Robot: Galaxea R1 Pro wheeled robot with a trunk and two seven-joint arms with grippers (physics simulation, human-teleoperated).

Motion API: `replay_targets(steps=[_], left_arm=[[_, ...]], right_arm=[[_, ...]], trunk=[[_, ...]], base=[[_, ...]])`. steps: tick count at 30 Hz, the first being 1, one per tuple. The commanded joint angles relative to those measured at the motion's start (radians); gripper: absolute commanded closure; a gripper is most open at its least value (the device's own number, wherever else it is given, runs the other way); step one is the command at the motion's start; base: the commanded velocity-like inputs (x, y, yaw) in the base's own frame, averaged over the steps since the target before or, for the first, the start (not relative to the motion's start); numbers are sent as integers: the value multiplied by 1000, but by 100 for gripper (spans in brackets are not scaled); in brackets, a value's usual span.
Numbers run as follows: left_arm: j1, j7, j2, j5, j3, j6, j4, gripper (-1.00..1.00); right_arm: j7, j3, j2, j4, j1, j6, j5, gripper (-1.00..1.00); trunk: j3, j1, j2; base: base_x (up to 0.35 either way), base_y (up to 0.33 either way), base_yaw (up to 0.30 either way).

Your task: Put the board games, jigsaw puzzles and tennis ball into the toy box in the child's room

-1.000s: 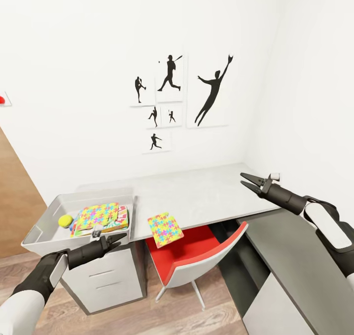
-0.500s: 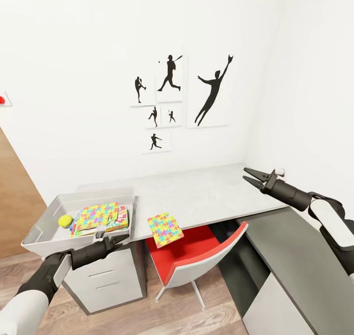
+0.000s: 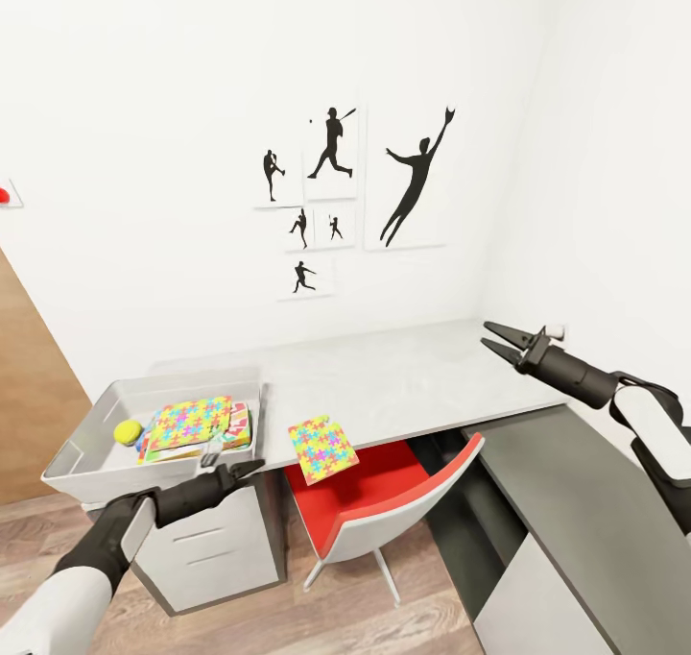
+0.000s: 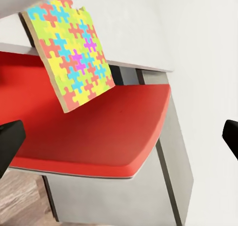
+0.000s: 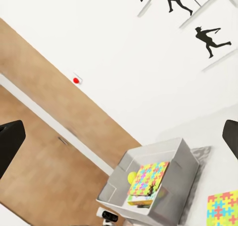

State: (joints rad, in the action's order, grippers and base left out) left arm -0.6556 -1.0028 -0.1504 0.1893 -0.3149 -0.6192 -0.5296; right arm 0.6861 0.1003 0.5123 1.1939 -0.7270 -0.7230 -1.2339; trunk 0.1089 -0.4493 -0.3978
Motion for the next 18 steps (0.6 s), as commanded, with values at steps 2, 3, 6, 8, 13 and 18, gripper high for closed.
replay_targets(steps=[2,3,6,8,13,18], left_arm=[[-1,7,4,3,-2,-6,0,-100],[-1,14,5,3,-2,-6,0,-100],[-1,46,13,4,-2,-6,0,-100],[-1,88,28,5,-3,-5,0,-100],[-1,146,46,5,-3,12,0,-100],[-1,165,56,7,-3,65,2,-100]], right_arm=[[0,0,2,-1,-3,-5,-7,-100],[0,0,3,-1,-4,-6,-7,-100],[0,-1,4,-1,-5,-8,-7,-100],[0,-2,4,-1,-6,-13,-7,-100],[0,-3,3,-1,-7,-16,-6,-100],[0,-3,3,-1,-9,-17,-6,-100]], trunk=[[2,-1,-2],[2,-1,-2],[2,-1,-2],[2,-1,-2],[2,-1,-2],[9,-8,-16]], base=[[0,0,0],[0,0,0],[0,0,0],[0,0,0],[0,0,0],[0,0,0]])
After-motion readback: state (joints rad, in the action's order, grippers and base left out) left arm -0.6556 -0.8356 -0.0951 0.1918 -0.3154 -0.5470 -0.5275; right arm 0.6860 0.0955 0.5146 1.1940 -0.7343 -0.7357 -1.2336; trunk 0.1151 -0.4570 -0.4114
